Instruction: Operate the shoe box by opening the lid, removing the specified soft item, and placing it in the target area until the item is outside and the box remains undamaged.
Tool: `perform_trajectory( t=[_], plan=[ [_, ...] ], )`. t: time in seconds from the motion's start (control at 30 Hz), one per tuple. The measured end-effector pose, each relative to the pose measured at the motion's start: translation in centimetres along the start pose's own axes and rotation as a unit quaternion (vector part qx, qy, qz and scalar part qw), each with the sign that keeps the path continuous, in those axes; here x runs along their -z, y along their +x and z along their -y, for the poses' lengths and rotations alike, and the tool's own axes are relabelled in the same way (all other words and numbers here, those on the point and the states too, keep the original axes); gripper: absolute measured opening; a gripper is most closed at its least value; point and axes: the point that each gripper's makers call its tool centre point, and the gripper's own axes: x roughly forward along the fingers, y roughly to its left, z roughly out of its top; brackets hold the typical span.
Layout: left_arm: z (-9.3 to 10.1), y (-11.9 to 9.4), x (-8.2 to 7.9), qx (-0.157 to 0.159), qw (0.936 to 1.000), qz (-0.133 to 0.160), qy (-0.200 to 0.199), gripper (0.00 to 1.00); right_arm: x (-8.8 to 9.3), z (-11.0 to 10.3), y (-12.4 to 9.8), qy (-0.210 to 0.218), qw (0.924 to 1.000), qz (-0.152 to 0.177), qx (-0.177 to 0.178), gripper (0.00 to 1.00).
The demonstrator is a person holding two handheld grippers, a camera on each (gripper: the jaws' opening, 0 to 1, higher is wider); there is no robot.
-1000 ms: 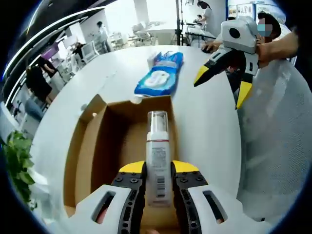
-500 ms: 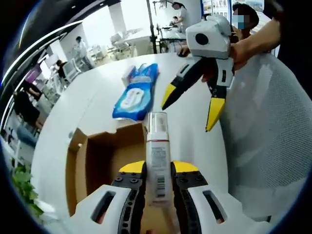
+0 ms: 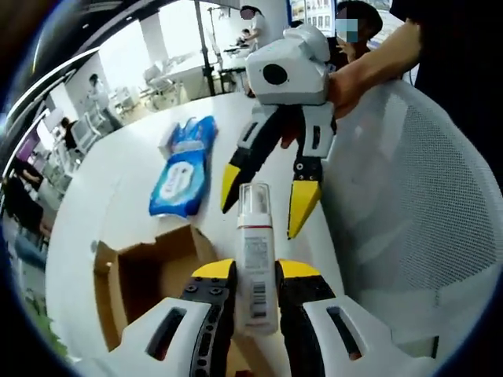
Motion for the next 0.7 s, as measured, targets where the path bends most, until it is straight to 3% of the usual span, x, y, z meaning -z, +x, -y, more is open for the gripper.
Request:
perform_trajectory(
  t=[0.33, 0.7],
  plan=[
    [1.2, -0.6, -0.4, 0.036, 0.9993, 0.009, -0.004, 0.19, -0.1, -1.4, -0.2, 0.004, 0.9994, 0.004, -0.035, 0.27],
    [3.7, -2.3, 0.4, 0.124, 0.9918, 0.014, -0.026, 0.19, -0.4, -5.2, -0.3, 0.018, 0.992, 0.011, -0.124, 0.19]
  ],
)
